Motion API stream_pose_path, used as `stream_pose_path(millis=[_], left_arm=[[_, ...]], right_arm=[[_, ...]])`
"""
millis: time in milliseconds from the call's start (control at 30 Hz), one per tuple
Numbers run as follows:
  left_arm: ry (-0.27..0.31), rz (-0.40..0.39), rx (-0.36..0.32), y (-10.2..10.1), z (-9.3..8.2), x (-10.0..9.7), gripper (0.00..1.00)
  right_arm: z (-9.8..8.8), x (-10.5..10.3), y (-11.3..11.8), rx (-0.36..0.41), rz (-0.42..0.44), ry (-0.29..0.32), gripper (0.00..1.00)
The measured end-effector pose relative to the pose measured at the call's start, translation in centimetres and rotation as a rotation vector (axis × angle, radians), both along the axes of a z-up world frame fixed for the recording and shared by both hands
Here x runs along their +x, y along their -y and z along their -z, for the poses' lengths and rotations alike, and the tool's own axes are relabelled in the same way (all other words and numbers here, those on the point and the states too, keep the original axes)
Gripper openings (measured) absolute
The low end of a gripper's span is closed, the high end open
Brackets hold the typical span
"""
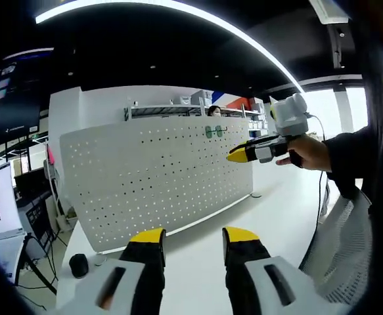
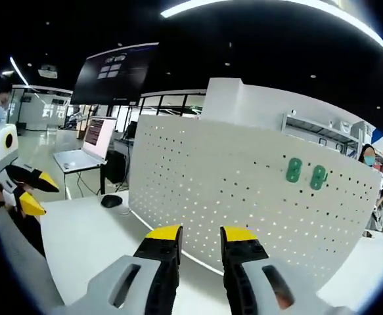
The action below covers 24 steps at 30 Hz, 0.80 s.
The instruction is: Insert the hook assembly into the mounting plate slot until the hook locks in place.
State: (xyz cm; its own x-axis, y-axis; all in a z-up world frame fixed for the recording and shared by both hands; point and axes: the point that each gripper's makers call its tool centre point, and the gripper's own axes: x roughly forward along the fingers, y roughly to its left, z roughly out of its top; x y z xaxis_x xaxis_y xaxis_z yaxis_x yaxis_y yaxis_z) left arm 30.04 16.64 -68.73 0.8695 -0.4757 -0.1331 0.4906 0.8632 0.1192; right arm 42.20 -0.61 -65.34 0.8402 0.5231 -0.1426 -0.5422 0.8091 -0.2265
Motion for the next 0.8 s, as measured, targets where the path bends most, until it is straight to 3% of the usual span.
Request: stream_pose_path(millis=[533, 567, 800], left_arm=[[-0.006, -0.023, -0.007, -0.6, 0.1, -0.8, 0.35], [-0.004, -0.03, -0.009, -0.8, 0.0, -0.7, 0.35], [-0.003, -0.04, -0.013, -1.1, 0.0, -0.7, 0.35]], right_arm=[[5.9, -3.8, -4.0, -0.073, -0.132, -0.117, 0.21], [7.2, -4.4, -4.8, -0.089, -0.159, -0.144, 0.21], [8.8, -5.1, -5.6, -0.111, -0.19, -0.175, 0.21]])
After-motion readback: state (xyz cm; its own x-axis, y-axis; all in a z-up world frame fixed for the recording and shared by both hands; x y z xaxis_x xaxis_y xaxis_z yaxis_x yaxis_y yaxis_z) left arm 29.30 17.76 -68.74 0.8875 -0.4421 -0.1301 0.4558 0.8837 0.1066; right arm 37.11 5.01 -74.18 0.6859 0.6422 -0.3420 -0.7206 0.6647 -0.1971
